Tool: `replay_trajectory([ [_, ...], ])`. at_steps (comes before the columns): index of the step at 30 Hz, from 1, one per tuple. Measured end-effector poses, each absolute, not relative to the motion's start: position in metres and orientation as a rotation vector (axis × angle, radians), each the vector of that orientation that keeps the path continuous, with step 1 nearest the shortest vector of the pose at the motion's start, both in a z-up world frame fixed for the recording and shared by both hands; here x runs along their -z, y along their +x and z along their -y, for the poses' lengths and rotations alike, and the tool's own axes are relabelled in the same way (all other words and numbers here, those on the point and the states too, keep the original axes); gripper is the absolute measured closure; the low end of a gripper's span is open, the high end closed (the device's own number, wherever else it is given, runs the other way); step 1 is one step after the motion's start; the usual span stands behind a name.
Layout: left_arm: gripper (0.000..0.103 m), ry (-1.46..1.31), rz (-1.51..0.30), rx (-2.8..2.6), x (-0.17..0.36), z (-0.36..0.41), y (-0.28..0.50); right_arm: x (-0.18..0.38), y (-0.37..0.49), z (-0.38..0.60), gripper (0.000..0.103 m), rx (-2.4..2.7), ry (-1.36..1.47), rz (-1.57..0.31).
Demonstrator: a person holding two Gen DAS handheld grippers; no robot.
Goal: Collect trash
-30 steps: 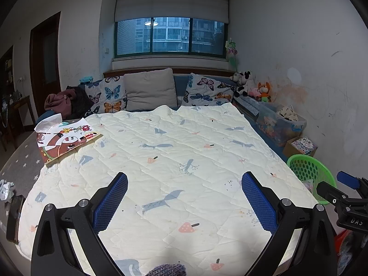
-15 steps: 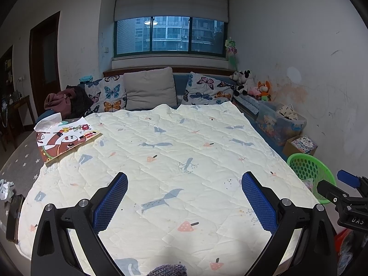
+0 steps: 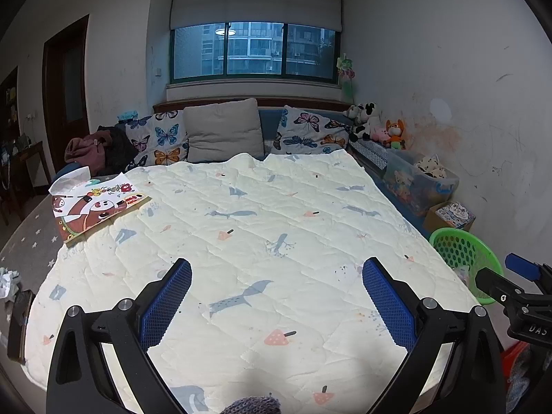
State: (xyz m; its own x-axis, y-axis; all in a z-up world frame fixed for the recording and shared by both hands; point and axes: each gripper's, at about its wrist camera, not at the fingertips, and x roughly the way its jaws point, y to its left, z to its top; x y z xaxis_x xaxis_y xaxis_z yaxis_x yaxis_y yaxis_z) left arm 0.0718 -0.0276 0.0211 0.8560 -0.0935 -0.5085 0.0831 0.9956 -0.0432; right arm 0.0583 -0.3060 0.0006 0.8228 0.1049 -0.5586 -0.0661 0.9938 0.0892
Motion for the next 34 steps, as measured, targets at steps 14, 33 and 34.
replay_trajectory([
  [14,0.007,-0.020,-0.539,0.094,-0.0195,0.0289,0.0719,0.0002,0.0578,0.3059,0.004,-0.089,0.067,-0.595],
  [33,0.007,-0.035,-0.553,0.096,-0.0170,0.0256,0.0726,-0.0010,0.0570,0.3031,0.004,-0.088,0.072,-0.595],
  [34,0.007,-0.033,-0.553,0.095,-0.0169,0.0251,0.0728,-0.0009,0.0570,0.3032,0.004,-0.088,0.071,-0.595],
])
